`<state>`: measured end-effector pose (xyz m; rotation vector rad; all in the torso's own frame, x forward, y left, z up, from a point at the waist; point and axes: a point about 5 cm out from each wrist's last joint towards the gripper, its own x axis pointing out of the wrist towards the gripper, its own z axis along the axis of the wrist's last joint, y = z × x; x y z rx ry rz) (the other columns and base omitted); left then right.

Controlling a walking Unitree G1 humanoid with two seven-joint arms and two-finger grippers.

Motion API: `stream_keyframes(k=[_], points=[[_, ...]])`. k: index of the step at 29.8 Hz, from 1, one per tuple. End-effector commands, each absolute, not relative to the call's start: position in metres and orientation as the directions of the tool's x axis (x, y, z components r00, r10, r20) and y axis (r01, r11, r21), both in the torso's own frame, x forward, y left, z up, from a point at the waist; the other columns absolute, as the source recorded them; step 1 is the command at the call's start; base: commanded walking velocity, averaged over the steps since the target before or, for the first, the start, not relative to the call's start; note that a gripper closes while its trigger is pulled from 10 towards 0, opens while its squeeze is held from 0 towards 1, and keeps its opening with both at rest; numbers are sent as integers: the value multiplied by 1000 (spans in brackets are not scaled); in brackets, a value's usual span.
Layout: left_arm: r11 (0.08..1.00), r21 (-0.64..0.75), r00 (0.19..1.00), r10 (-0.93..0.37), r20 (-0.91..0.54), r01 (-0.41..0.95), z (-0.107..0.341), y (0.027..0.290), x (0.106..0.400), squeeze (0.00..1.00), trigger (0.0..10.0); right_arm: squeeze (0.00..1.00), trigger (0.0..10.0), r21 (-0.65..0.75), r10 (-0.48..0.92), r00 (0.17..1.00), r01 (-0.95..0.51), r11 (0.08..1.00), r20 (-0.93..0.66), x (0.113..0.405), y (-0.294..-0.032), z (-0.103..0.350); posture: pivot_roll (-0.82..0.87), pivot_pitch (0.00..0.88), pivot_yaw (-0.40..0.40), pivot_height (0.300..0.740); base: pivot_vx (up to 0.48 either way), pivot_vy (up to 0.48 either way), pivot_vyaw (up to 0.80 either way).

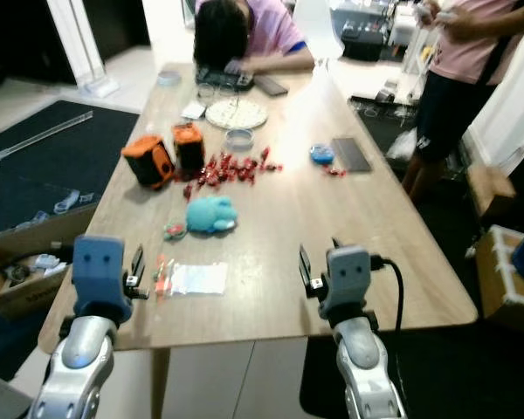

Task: Hang keys on a hook

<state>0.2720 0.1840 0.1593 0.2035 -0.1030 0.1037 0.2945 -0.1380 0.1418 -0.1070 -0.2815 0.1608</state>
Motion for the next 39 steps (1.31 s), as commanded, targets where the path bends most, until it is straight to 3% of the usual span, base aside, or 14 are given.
stream_keyframes(k=[1, 4, 11, 22, 34, 35, 39], points=[[978, 210, 998, -1, 71, -14, 158, 179, 267, 0, 10000, 0, 10000, -130, 156, 955, -126, 983, 252, 291, -144, 137, 109, 155, 3, 740, 0, 0, 0], [965, 219, 989, -150, -4, 147, 163, 176, 259, 0, 10000, 0, 10000, -133, 153, 956, -123, 984, 250, 291, -146, 137, 111, 164, 6, 740, 0, 0, 0], [941, 218, 964, -239, -114, 259, 172, 175, 240, 0, 10000, 0, 10000, -136, 148, 958, -117, 984, 245, 290, -148, 136, 117, 171, 9, 740, 0, 0, 0], [930, 253, 946, -204, -250, 267, 163, 188, 227, 0, 10000, 0, 10000, -133, 147, 959, -118, 984, 243, 289, -148, 135, 126, 179, 13, 740, 0, 0, 0], [949, 254, 946, -107, -305, 189, 149, 200, 236, 0, 10000, 0, 10000, -129, 148, 958, -119, 984, 244, 289, -147, 135, 117, 180, 13, 740, 0, 0, 0], [949, 251, 942, -103, -320, 189, 147, 204, 234, 0, 9451, 0, 10000, -131, 144, 959, -115, 985, 243, 288, -148, 135, 116, 179, 13, 740, 0, 0, 0], [949, 250, 935, -99, -340, 192, 145, 208, 231, 0, 8863, 0, 10000, -133, 143, 960, -113, 985, 242, 288, -149, 135, 115, 180, 12, 740, 0, 0, 0]])
